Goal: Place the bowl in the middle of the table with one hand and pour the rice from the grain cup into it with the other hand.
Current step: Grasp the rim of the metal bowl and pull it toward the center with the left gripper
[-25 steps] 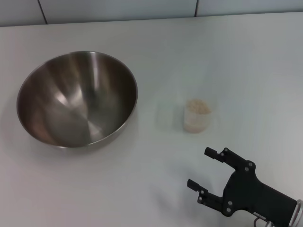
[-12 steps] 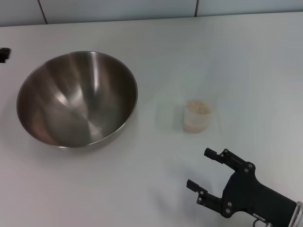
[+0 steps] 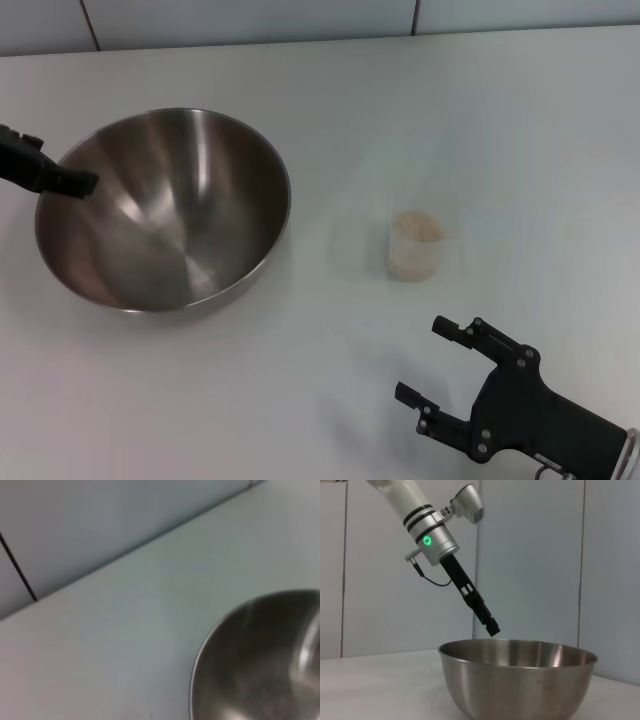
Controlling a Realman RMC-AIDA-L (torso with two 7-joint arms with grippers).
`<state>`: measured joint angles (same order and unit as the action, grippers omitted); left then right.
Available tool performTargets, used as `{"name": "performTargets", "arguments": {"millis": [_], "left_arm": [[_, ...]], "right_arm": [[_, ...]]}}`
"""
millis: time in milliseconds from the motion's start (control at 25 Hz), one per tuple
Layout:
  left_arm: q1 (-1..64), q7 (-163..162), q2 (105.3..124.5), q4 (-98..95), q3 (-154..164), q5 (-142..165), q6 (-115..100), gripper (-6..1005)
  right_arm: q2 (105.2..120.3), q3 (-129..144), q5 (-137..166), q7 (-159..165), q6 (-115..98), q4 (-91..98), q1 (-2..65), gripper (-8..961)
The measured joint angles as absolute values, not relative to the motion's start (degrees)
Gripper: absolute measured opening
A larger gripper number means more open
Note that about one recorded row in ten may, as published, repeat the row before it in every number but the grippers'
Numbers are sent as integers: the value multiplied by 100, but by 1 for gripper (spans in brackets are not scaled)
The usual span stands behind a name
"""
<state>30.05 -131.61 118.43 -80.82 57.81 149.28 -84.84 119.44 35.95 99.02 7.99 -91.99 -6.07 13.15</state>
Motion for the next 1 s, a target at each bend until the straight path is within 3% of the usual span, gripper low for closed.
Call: {"name": "performTargets", "arguments": {"millis": [840, 1000], "left_arm": [[3662, -12932, 11826, -6591, 5779, 15458, -7842, 841], [3670, -12917, 11818, -6574, 5737, 15458, -7832, 710]], "right_arm": [[11953, 3594, 9899, 799, -9175, -607, 1342, 766], [11953, 3594, 9898, 799, -9179, -607, 1343, 767]]}}
